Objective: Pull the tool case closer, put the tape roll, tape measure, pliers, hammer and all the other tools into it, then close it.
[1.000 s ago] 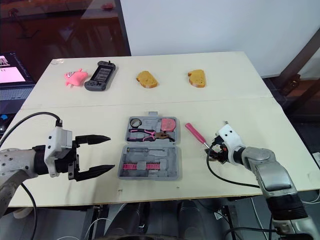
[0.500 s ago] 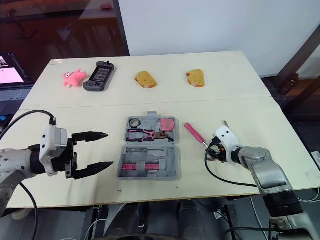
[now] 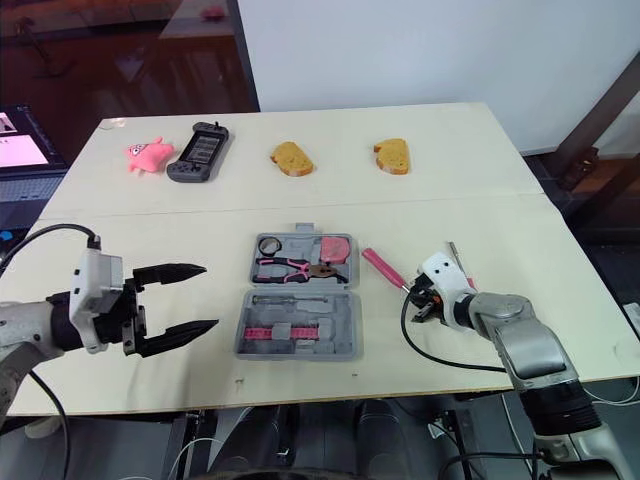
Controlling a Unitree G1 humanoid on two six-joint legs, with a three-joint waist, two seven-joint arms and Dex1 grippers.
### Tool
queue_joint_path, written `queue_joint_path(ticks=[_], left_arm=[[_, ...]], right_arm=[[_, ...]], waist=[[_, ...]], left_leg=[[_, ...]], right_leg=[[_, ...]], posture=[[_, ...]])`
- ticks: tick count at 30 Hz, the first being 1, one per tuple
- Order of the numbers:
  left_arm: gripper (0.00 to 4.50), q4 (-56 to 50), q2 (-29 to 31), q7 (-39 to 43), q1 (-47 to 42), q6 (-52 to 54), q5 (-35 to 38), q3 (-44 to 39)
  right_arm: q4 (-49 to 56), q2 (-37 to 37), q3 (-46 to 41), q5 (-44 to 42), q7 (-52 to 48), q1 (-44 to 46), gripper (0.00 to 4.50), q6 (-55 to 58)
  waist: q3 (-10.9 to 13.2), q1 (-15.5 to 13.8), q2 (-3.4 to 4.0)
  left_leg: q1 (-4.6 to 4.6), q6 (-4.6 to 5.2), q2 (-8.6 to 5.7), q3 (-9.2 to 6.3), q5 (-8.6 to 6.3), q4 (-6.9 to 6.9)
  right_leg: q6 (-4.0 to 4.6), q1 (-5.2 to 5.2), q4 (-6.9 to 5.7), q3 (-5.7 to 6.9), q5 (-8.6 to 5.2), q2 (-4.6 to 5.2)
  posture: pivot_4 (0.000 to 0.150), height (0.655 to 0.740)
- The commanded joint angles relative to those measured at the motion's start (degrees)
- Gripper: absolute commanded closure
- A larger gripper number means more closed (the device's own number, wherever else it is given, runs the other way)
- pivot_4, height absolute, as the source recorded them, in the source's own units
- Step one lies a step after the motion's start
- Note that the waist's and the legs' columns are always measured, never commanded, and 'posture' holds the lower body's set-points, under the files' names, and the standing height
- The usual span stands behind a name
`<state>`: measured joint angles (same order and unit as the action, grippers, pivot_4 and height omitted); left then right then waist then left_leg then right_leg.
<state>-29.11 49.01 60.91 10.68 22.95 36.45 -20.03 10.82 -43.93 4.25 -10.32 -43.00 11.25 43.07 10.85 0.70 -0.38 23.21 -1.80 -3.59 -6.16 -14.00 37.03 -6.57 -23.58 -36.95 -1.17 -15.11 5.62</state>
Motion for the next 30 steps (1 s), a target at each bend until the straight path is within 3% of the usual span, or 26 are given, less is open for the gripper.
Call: queue_joint_path(ticks=[1, 7, 10, 12, 16, 21, 30], left_arm=[[0.00, 2.7, 0.2, 1.0, 0.9, -4.1, -3.0, -2.1], [0.00, 6.0, -1.5, -1.0, -0.5, -7.3, -5.5, -0.8], [0.00, 7.5, -4.3, -2.2, -1.6, -11.9, -7.2, -0.8], [0.00, 10.0, -5.9, -2.6, -2.2, -18.7, -11.1, -0.4], [0.00, 9.7, -7.0, -0.9, 1.6, -21.8, -10.3, -2.1], [0.00, 5.5, -6.0, 2.7, 9.3, -18.1, -4.4, -4.5], [0.00, 0.6, -5.7, 3.9, 17.8, -12.9, 0.2, -9.1]], right_arm=[[8.4, -4.4, -1.8, -2.2, -3.9, 4.4, 4.45, 1.9], [15.1, -12.2, 2.0, -7.9, -13.9, 17.3, 4.45, 10.5], [18.1, -14.7, 9.7, -9.2, -19.0, 26.9, 4.45, 16.7], [18.9, -16.0, 16.7, -5.0, -20.0, 31.4, 4.45, 16.0], [19.9, -14.1, 27.6, -2.5, -23.1, 39.1, 4.45, 17.6], [17.8, -10.8, 36.6, 1.5, -25.3, 44.7, 4.45, 17.2], [6.8, 5.9, 47.5, 7.7, -21.5, 51.1, 4.45, 19.7]], waist=[[0.0, 0.0, 0.00], [0.0, 0.0, -0.01], [0.0, 0.0, 0.00], [0.0, 0.0, -0.04], [0.0, 0.0, -0.04], [0.0, 0.1, -0.04], [0.0, 0.1, -0.09]], left_leg=[[0.00, 0.00, 0.00, 0.01, 0.00, 0.00], [0.05, -0.01, 0.06, -0.03, -0.01, 0.01], [0.09, -0.01, 0.07, -0.03, -0.01, -0.01], [0.13, -0.02, 0.11, -0.06, -0.01, -0.04], [0.25, -0.03, 0.11, 0.00, -0.02, -0.05], [0.29, -0.02, 0.12, 0.07, -0.04, -0.09], [0.30, -0.04, 0.22, 0.03, -0.03, -0.15]], right_leg=[[0.00, -0.01, 0.00, 0.00, 0.00, 0.00], [0.04, -0.03, 0.07, 0.09, 0.02, 0.00], [0.05, -0.09, 0.11, 0.10, 0.03, 0.01], [0.05, -0.12, 0.16, 0.15, 0.03, 0.01], [0.10, -0.26, 0.25, 0.13, 0.09, 0.04], [0.14, -0.32, 0.37, 0.06, 0.12, 0.07], [0.20, -0.49, 0.34, 0.11, 0.27, -0.07]], posture=[[0.150, 0.7400], [0.150, 0.7400], [0.150, 0.7400], [0.150, 0.7400], [0.150, 0.7400], [0.150, 0.7400], [0.150, 0.7400]])
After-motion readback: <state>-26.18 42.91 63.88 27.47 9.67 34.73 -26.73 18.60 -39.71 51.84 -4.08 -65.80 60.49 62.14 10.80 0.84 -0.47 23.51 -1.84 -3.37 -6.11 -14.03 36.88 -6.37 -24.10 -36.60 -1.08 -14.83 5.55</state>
